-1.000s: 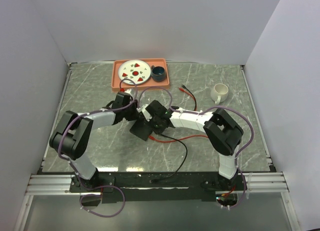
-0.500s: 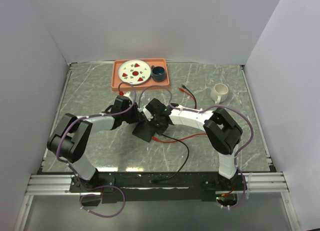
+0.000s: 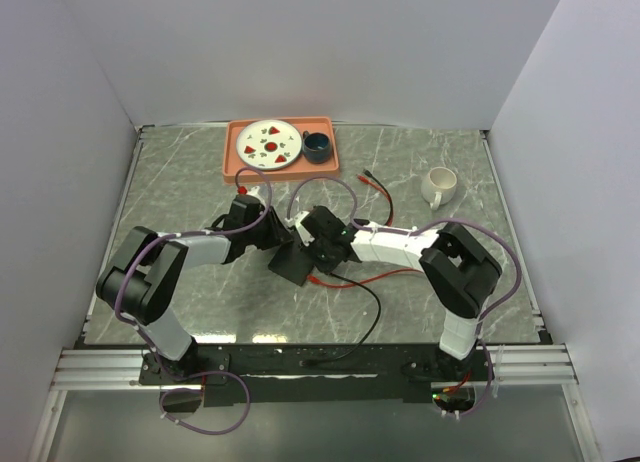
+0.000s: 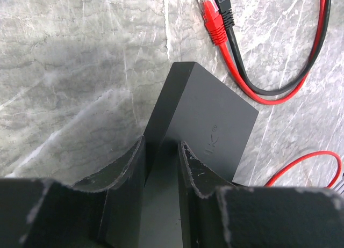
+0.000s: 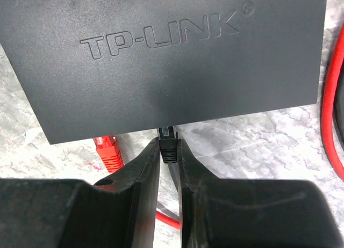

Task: Insert the plug into the switch port

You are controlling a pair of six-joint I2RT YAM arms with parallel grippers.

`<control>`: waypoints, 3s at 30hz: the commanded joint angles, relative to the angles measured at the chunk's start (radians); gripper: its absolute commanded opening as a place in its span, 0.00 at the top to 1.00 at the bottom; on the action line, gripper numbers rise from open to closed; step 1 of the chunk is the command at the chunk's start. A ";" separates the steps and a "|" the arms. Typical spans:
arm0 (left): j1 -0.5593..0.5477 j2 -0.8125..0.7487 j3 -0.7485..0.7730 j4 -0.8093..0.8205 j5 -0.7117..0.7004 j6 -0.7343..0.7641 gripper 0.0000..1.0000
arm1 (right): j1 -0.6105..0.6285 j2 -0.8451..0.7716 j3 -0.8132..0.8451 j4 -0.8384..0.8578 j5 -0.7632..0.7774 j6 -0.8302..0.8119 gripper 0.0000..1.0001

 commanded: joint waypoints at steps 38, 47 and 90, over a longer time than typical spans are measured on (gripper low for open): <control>-0.096 0.022 -0.052 -0.303 0.124 -0.021 0.93 | 0.010 -0.085 0.103 0.472 0.062 0.021 1.00; -0.090 0.031 -0.073 -0.278 0.132 -0.023 0.98 | 0.007 -0.055 0.180 0.487 0.062 0.013 1.00; -0.136 0.087 0.019 -0.321 0.166 0.105 0.99 | 0.008 0.152 0.389 0.613 -0.212 -0.154 1.00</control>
